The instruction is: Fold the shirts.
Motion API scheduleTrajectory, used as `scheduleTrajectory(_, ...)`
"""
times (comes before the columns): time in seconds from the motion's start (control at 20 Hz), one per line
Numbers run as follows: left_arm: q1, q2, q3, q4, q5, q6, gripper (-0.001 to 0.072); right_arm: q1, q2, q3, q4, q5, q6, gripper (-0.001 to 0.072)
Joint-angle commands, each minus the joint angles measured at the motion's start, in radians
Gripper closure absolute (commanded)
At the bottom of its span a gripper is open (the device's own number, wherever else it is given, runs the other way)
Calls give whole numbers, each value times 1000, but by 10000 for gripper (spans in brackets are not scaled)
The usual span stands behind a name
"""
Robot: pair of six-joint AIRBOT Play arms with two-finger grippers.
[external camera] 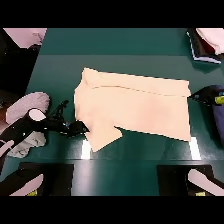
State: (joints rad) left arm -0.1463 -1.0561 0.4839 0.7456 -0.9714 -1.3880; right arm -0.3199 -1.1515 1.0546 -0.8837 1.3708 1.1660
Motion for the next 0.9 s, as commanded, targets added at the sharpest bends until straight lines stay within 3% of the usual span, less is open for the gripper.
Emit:
scheduleTrajectory(0.0, -1, 3, -26, -22, 96, 5, 132, 2, 6, -3, 27, 2, -1, 447)
scheduleTrajectory(0.05, -1, 3, -26, -25, 114, 5, 136, 2, 6, -3, 23, 2, -1, 446)
scheduleTrajectory(0.1, -1, 3, -26, -31, 128, 6, 216, 0, 6, -3, 20, 10, -1, 446)
scheduleTrajectory(0.2, -1, 3, -25, -45, 171, 8, 233, -16, 6, -3, 1, 46, -6, 447)
scheduleTrajectory(0.25, -1, 3, -25, -54, 192, 9, 316, -25, 6, -4, -23, 74, -7, 447)
scheduleTrajectory(0.3, -1, 3, -25, -59, 205, 18, 607, -37, 7, -10, -53, 97, -7, 447)
scheduleTrajectory(0.35, -1, 3, -24, -75, 206, 55, 672, -58, 20, -39, -69, 100, -7, 447)
scheduleTrajectory(0.65, -1, 3, 39, -80, 140, 140, 678, -294, 74, -370, -236, 66, -11, 444)
scheduleTrajectory(0.85, -1, 3, 57, -79, 132, 166, 678, -406, -11, -448, -234, 71, -70, 443)
